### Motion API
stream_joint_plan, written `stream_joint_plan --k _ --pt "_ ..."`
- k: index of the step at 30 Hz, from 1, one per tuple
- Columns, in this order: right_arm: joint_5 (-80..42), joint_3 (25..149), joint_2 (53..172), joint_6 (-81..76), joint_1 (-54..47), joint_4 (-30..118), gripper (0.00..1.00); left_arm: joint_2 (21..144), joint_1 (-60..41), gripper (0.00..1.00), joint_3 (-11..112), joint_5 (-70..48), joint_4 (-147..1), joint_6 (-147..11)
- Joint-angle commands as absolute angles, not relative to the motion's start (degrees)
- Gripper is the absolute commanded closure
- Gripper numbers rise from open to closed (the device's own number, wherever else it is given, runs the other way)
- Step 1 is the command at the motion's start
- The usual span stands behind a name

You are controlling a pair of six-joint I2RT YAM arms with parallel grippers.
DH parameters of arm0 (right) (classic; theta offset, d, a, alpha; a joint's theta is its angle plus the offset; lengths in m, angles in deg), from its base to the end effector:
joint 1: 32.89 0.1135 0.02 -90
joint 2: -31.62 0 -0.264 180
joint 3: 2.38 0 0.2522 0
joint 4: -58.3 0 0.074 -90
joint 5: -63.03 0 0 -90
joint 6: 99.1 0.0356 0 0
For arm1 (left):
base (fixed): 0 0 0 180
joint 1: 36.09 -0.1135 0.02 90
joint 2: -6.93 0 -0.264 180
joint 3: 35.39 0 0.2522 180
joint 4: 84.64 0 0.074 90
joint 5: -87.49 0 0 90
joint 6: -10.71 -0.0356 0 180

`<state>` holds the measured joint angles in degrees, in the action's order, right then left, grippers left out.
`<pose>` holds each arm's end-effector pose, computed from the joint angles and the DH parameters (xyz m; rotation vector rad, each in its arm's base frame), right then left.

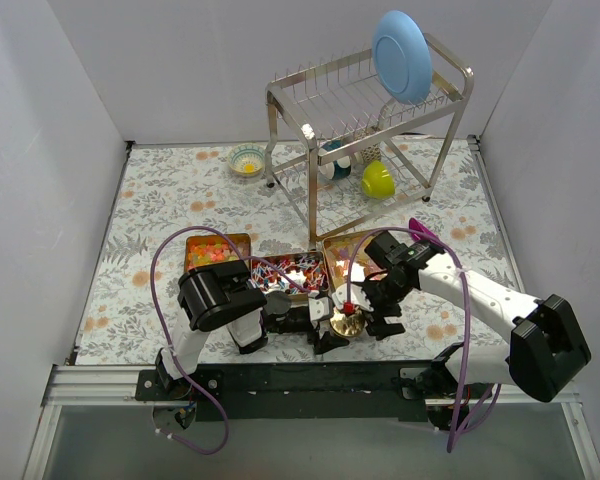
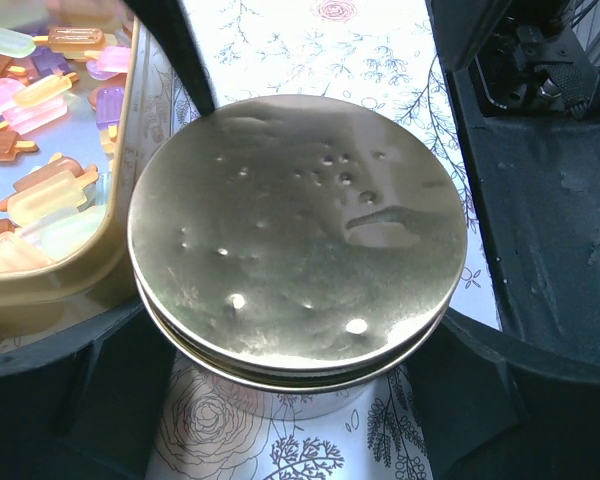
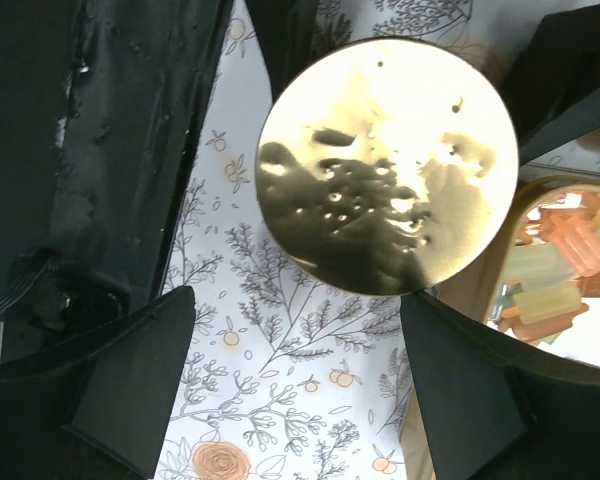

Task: Pack the candies
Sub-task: Screw the bottle lid onto the packing bottle.

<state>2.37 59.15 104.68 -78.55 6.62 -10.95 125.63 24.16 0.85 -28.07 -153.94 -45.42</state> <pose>0.1486 0.1452 0.2120 -2.3012 1.5704 0.6464 0.1272 -0.2535 0.0709 0.8238 1.9048 -1.5016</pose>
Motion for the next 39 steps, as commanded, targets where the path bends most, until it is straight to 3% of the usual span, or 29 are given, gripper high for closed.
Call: stream_joint_plan --k 1,11,17,18,20,21,29,39 --pt "8.2 57.9 103.3 -78.0 7.8 -24.5 0.11 134.7 21.7 1.00 -2.4 -20.4 -165.5 -37.6" --pt "6.7 61.6 102.9 -74.0 5.2 -22.7 0.14 133.8 22.0 1.00 -3.3 -26.1 -165.5 -38.9" --pt "7.5 65.9 104.4 -72.1 4.4 -22.6 0.13 131.7 27.2 1.00 -4.7 -29.3 -165.5 -43.4" --pt "7.4 66.8 104.6 -71.9 4.3 -22.6 0.13 131.3 27.4 0.88 -4.4 -30.3 -163.1 -42.9" --pt "6.7 67.8 105.1 -71.8 4.4 -22.0 0.13 130.5 27.4 0.54 -3.9 -29.3 -161.3 -41.3" --pt "6.3 68.9 105.4 -71.8 4.4 -22.1 0.12 129.9 27.4 0.02 -4.0 -28.6 -161.4 -41.1" --pt "3.4 73.9 107.5 -70.8 4.3 -21.8 0.12 117.3 27.3 0.02 -8.7 -28.3 -150.2 -39.1" --pt "-2.9 82.3 107.9 -58.9 0.2 -18.0 0.11 86.9 25.3 0.02 -6.9 -16.6 -109.8 -39.4"
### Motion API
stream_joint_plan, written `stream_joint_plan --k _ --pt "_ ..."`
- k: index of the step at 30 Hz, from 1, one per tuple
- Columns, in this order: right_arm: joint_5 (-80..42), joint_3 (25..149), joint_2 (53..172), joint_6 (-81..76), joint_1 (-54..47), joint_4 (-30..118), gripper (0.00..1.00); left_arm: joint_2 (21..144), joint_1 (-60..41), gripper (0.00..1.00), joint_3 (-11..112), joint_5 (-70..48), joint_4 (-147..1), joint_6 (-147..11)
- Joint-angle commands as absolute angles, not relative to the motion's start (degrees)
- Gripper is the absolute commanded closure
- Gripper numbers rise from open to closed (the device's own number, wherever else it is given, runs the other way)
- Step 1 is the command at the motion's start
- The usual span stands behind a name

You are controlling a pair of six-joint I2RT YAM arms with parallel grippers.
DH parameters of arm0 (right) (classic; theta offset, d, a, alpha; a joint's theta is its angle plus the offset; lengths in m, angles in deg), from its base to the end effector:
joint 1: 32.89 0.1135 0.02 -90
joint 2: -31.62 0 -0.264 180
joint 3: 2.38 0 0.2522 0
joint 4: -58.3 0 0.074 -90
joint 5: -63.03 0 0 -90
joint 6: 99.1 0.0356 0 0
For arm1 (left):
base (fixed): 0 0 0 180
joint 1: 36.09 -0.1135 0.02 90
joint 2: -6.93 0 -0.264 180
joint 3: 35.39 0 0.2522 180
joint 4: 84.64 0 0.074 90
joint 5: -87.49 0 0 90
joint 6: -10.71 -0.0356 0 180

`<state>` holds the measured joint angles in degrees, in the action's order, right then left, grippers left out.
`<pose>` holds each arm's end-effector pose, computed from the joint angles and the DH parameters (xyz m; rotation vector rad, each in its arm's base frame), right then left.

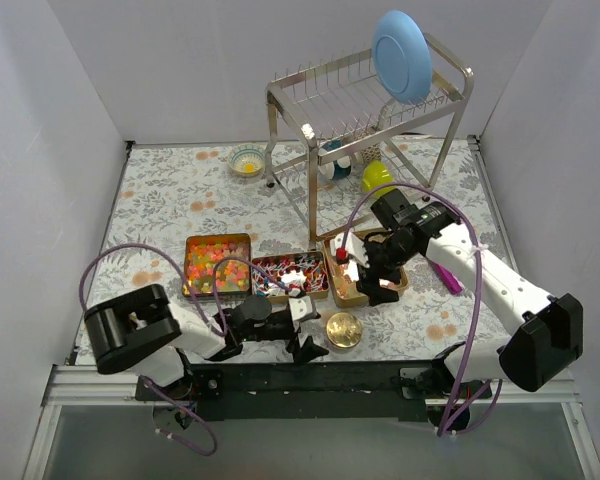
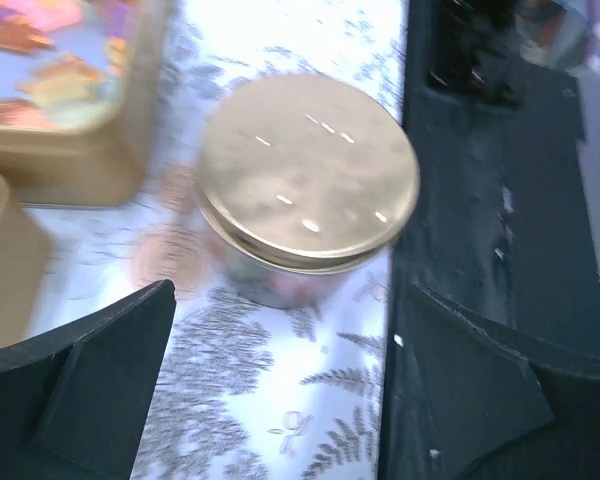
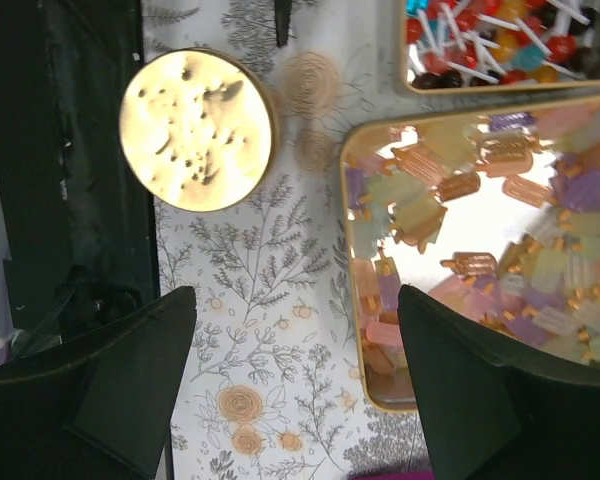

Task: Pack the candies
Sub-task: Screw the bottle lid onto the packing bottle, then reset both arms

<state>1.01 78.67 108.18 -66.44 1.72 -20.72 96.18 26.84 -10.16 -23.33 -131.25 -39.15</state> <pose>0.1866 0.1490 0.2884 -2.0228 1.8269 0.5925 0.0931 -0.2100 0.1187 0.7126 2.0602 -1.4892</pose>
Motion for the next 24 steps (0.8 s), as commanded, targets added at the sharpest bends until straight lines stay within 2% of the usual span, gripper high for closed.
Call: stream_joint_plan --k 1,5,6,8,10,13,15,20,22,23,24 --pt "-3.8 82.7 107.7 -57.2 -0.6 -17.3 0.10 84.1 25.0 0.02 -6.2 -16.1 -106.9 -40.5" --pt "-10.5 83.3 105.3 -48.5 -6.5 -12.9 0.08 69.2 23.7 0.02 -4.1 -16.0 -93.6 -44.8" --pt "-11.4 83.1 104.8 -44.8 -10.3 -11.6 0.08 62.2 23.6 0.02 -3.1 -15.4 -88.7 -45.5" --pt "-13.4 82.4 103.9 -40.7 -15.3 -9.7 0.05 55.9 23.4 0.02 -2.0 -13.5 -83.9 -46.3" --pt "-11.6 82.0 103.6 -37.2 -24.7 -9.0 0.04 49.0 23.1 0.02 1.0 -7.8 -76.4 -45.6" --pt "-8.3 81.9 104.7 -30.8 -34.7 -8.6 0.02 46.9 19.1 0.02 8.0 -4.5 -62.8 -42.1" --pt "-9.6 81.8 105.3 -26.5 -37.3 -7.3 0.02 46.5 11.5 0.02 10.6 -5.0 -56.5 -41.2" --pt "-13.0 85.2 104.1 -22.5 -37.4 -5.4 0.02 46.0 -5.1 0.02 16.5 -3.7 -55.8 -43.4" --pt "-12.8 86.1 104.0 -21.5 -37.4 -5.2 0.02 48.1 -10.1 0.02 18.5 -5.8 -56.0 -42.1" --pt "-12.6 86.6 104.0 -21.0 -37.4 -5.0 0.02 50.3 -15.8 0.02 20.4 -7.2 -55.9 -41.2" --pt "-12.8 87.7 104.0 -20.1 -37.3 -4.9 0.02 52.1 -19.0 0.02 21.6 -11.4 -55.9 -40.0"
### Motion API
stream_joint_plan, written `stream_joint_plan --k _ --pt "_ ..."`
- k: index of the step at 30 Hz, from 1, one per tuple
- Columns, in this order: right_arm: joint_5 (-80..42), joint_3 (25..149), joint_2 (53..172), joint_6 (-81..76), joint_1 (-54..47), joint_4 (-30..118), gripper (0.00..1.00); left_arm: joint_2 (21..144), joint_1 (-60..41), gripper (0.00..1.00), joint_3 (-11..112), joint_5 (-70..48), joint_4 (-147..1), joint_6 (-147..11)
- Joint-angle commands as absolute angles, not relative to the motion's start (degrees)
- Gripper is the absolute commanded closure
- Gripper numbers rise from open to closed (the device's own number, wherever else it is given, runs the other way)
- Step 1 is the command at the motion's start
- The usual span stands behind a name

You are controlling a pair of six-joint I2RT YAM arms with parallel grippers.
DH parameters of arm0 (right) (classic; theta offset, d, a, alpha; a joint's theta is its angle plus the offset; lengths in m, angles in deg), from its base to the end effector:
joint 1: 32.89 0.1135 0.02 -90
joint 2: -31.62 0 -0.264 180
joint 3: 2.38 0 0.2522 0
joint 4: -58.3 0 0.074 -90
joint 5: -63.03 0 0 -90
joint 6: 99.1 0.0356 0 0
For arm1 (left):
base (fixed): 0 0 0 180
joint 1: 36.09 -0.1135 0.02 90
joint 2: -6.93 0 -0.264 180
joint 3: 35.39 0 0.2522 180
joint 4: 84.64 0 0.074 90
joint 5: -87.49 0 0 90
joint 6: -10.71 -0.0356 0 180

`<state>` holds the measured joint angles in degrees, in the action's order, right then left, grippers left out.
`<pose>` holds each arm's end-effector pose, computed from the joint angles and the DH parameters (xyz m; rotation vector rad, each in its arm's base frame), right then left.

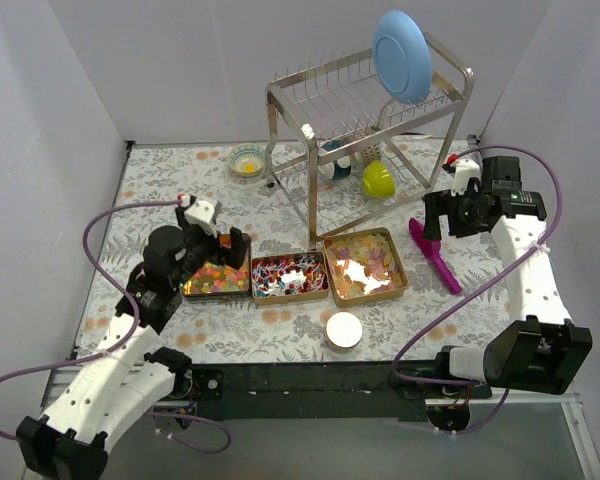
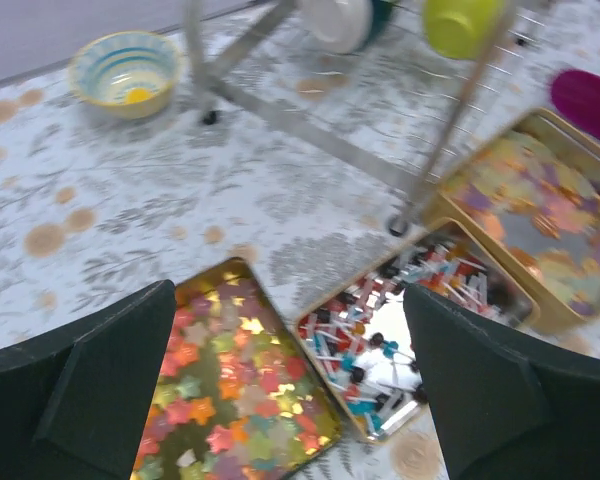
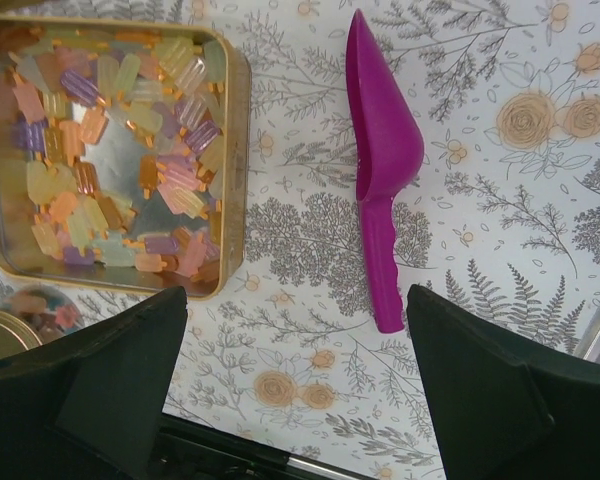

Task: Pack the candies
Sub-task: Reset both arms

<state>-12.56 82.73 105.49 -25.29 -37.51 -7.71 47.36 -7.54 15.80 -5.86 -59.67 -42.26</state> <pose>0.2565 -0.0118 0.3277 -0.3503 2.4664 0.1668 0.1510 -0.0845 0.3049 -0.0976 1.9026 -0.8497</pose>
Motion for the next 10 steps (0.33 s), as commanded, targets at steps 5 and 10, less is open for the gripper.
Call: stream_joint_plan --k 5,10 --pt "-15.4 90.6 104.3 -20.1 -37.4 -4.0 0.02 61.9 -32.2 0.02 27.0 -12.1 -57.1 -33.0" --pt "-13.0 91.7 104.3 -21.0 -37.4 -3.1 0.02 65.6 -32.2 0.02 28.6 -8.1 -61.6 -32.0"
